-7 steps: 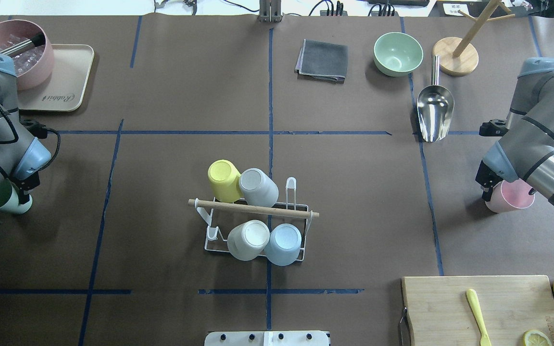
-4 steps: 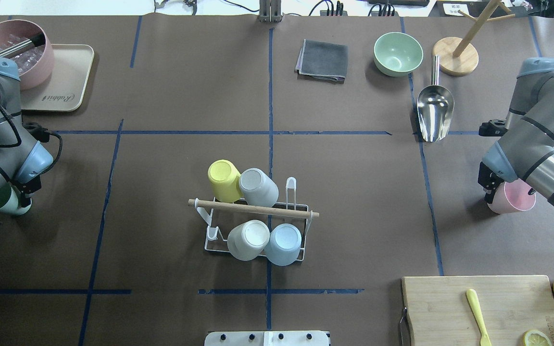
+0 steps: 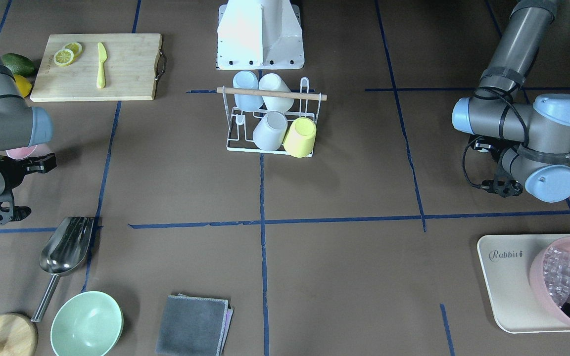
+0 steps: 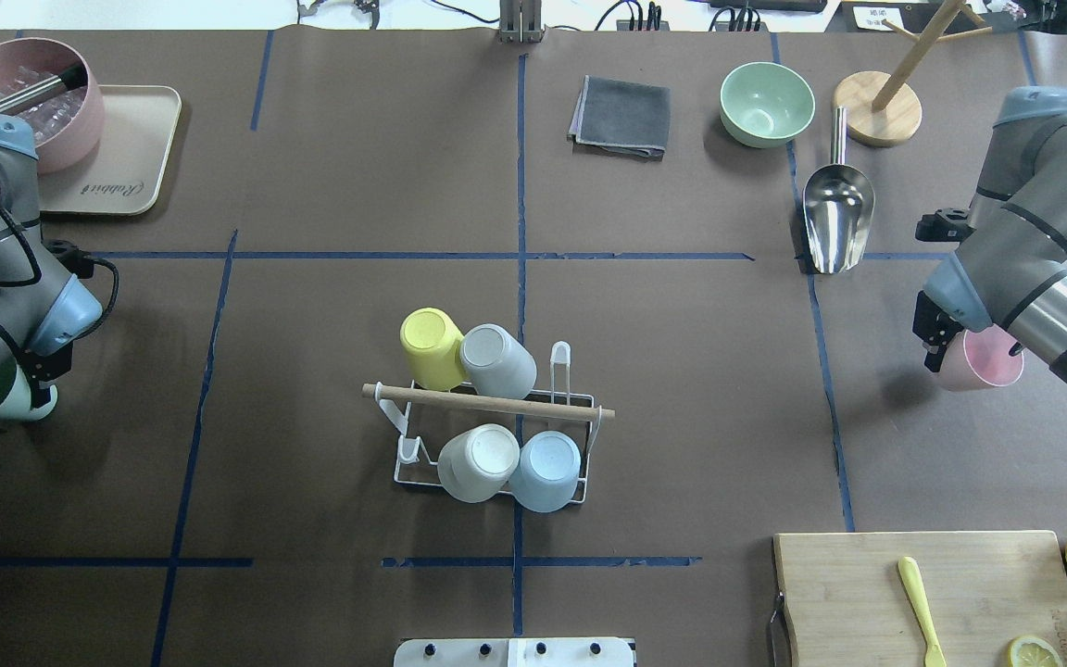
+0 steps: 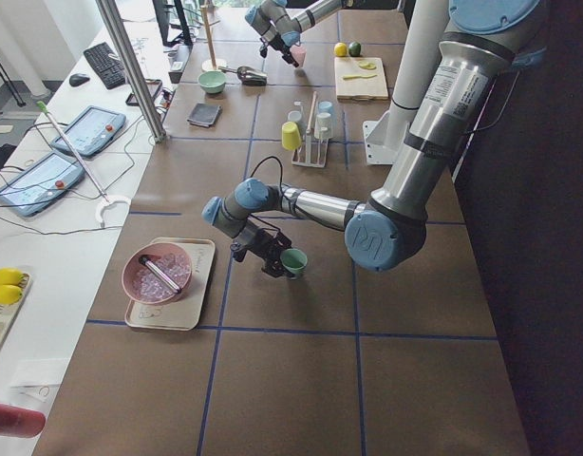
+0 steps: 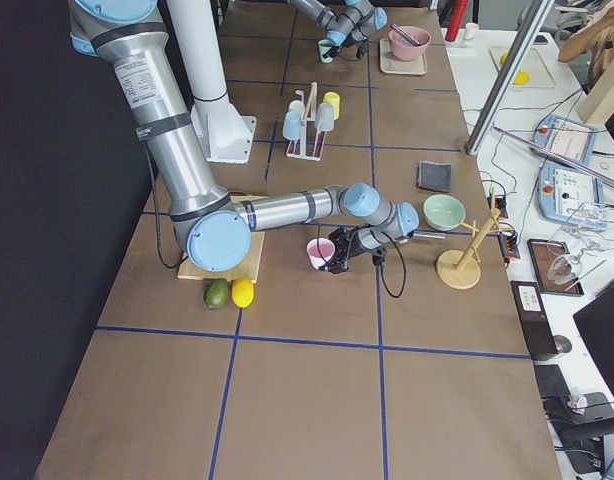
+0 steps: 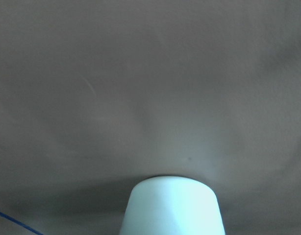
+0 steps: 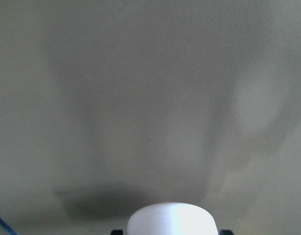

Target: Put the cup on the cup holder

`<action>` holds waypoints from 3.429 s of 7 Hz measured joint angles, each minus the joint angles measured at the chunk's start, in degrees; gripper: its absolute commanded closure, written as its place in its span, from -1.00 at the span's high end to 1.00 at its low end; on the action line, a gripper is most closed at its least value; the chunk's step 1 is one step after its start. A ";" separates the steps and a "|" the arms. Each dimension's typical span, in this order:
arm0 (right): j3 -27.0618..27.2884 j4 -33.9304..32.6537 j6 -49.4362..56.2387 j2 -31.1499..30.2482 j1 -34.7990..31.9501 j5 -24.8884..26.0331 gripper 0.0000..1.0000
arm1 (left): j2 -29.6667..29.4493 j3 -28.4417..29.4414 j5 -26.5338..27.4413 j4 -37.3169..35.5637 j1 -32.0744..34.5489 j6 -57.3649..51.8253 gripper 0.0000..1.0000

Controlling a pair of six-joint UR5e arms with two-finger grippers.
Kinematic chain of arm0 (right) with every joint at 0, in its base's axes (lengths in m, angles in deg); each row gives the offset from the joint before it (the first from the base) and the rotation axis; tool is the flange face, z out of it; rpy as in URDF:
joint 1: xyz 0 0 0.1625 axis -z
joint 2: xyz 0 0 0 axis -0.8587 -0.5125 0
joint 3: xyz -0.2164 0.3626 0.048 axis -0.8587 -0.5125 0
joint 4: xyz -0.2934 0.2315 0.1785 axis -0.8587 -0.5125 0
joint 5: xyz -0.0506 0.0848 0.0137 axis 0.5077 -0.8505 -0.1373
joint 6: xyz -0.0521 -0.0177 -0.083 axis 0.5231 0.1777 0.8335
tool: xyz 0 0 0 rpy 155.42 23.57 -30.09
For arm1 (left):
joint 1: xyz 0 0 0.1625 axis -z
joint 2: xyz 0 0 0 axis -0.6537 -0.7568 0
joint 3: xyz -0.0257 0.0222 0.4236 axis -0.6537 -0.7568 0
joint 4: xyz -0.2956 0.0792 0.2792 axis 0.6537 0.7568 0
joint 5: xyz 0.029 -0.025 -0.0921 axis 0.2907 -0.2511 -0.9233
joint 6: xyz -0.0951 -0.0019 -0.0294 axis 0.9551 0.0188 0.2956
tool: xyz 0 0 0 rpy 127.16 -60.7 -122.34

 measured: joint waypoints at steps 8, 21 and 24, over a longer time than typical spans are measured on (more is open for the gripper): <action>13.41 15.64 -9.45 2.68 -4.73 -0.14 -1.00 | -3.06 -22.21 2.41 14.40 4.89 0.69 -0.84; 0.25 106.68 -16.98 5.22 4.06 16.46 -1.00 | 4.60 -38.17 30.51 107.65 -8.62 34.29 -0.83; 0.35 123.64 -31.37 7.04 10.63 27.47 -1.00 | 8.34 -38.63 48.48 123.28 -24.80 34.37 -0.83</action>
